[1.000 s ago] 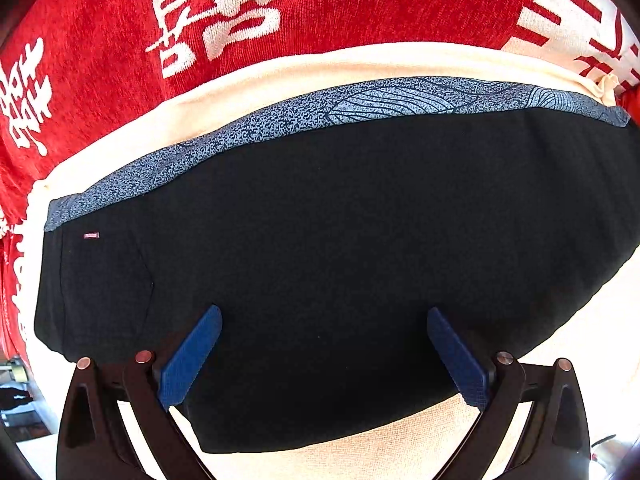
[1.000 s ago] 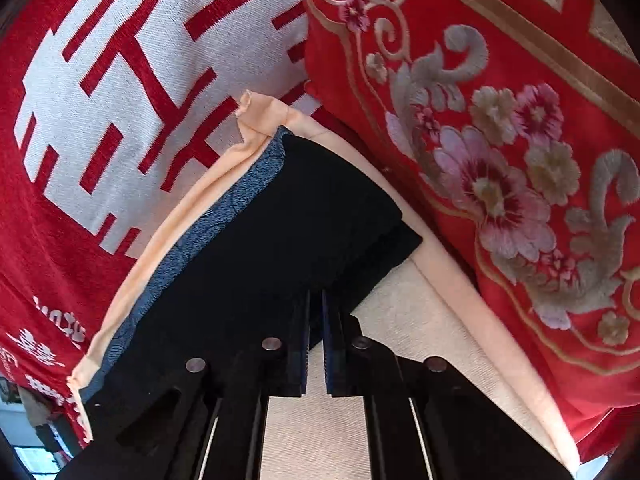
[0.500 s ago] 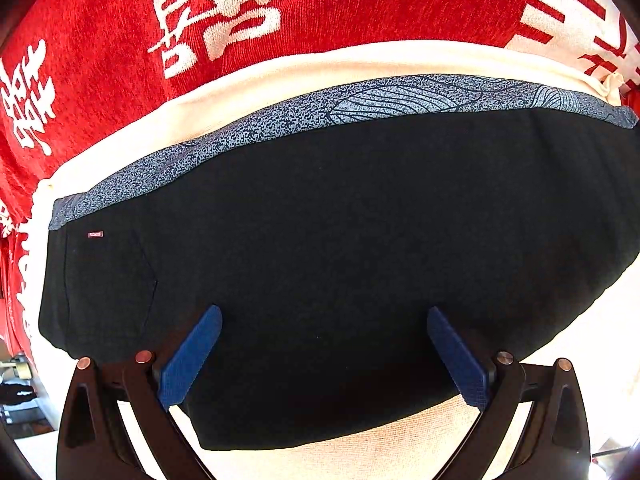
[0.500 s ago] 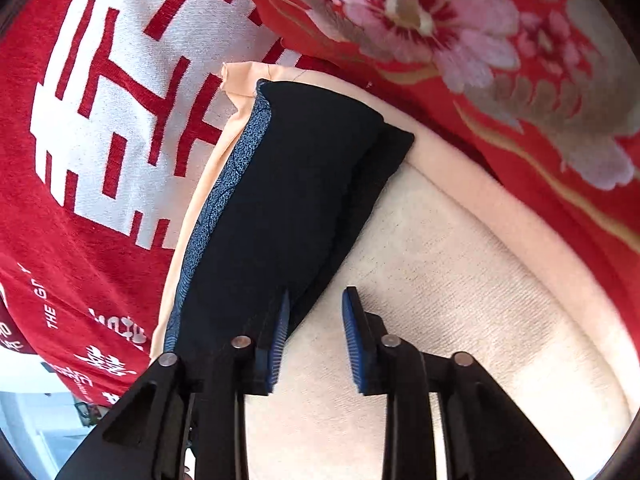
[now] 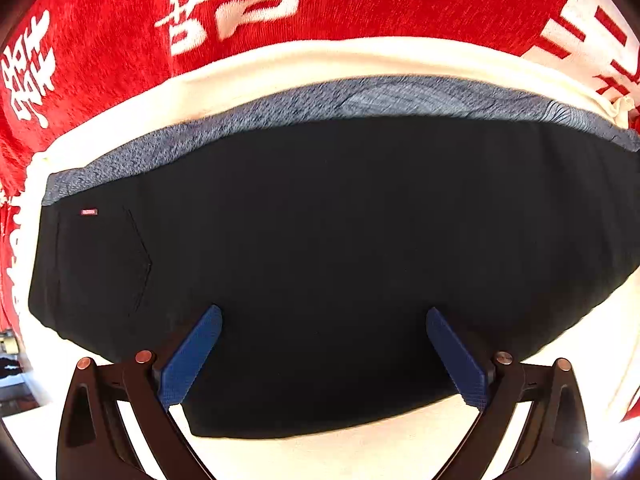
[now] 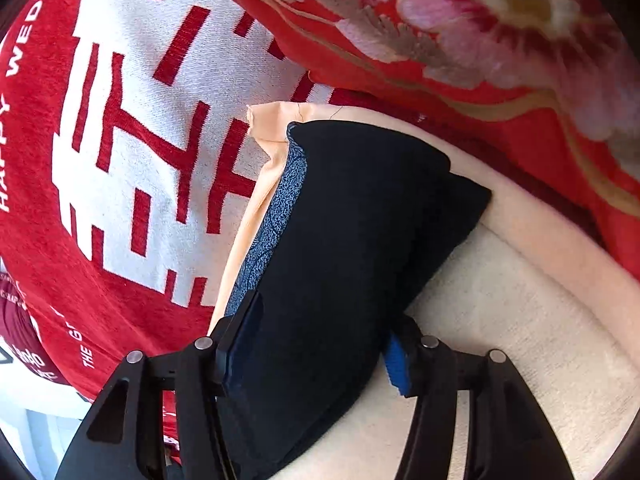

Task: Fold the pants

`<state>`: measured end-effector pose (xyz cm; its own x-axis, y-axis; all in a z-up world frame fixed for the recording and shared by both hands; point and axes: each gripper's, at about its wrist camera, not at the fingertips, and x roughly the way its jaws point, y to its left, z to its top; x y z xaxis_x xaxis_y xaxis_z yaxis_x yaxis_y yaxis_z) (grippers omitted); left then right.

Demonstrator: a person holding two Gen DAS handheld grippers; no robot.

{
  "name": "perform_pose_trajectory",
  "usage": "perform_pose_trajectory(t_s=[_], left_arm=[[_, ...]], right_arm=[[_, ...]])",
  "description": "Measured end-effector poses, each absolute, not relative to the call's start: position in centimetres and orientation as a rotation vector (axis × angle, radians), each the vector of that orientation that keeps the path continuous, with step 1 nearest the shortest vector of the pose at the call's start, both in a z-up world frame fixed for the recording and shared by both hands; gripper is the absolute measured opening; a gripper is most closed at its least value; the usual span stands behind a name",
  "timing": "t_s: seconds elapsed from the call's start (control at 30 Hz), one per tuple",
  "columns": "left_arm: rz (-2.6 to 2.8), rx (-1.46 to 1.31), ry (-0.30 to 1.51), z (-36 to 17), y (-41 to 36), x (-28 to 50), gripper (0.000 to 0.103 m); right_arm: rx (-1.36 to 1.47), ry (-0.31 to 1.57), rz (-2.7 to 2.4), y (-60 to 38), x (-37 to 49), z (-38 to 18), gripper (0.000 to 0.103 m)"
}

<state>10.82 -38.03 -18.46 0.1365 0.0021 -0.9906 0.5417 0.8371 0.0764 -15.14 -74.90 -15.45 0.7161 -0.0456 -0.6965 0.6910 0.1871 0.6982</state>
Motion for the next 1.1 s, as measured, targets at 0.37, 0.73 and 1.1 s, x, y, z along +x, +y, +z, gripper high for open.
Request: perform_pose_trajectory(t_s=[0.37,0.73,1.1], left_arm=[[-0.671,0.467,1.235,-17.2,-52.7,6.2,0.088],[-0.701,0.493,1.198,-19.6,-53.9,4.3,0.094],[-0.659,0.368,1.187,-15.2,-43.5,7.8,0.094]], right_arm=[[1.115,0.709,-0.471,-73.5,-13.2,-10.1,0.015],[0.715,0.822,-0.388,-67.0,-7.3,-3.7,0.015],[0.315,0.963,-0.277,-53.3,1.0,-1.9,0.015]])
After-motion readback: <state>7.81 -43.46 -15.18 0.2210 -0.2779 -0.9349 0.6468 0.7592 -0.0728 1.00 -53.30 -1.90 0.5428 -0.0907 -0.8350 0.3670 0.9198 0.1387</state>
